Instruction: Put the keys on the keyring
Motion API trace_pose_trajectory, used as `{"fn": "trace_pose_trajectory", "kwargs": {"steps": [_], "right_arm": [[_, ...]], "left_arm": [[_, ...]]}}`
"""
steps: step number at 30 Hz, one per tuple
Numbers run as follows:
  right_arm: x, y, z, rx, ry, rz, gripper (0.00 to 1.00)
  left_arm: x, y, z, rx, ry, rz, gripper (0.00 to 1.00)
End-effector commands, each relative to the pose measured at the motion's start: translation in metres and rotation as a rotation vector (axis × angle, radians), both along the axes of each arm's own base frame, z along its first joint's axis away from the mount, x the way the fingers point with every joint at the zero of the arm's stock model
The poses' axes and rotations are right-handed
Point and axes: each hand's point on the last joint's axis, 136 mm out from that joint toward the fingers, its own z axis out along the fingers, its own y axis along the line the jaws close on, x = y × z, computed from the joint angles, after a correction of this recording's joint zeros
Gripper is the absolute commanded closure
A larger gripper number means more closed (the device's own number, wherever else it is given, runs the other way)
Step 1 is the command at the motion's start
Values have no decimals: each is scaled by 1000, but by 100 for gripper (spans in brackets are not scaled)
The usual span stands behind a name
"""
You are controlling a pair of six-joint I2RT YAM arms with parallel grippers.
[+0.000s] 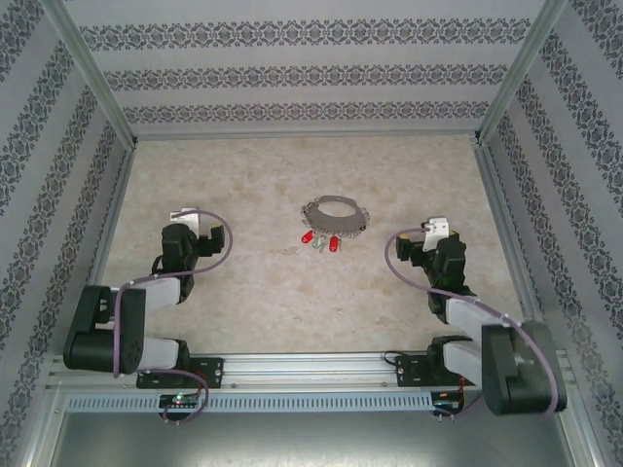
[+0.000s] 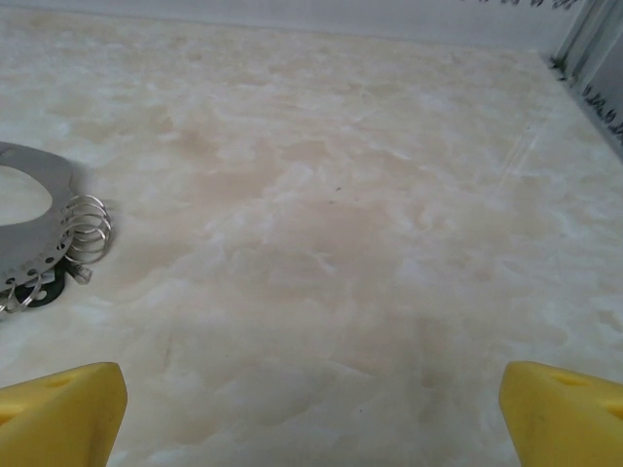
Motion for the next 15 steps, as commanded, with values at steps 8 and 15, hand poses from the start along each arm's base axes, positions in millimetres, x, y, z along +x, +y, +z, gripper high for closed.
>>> {"fn": "trace_pose_trajectory", "kwargs": {"steps": [8,15], "right_arm": [[57,-6,11,107,-86,-20,2],[64,-15,13,108,-79,-67,2]], "left_arm": [[31,8,3,21,-77,32,0],[31,8,2,20,-69,32,0]]}}
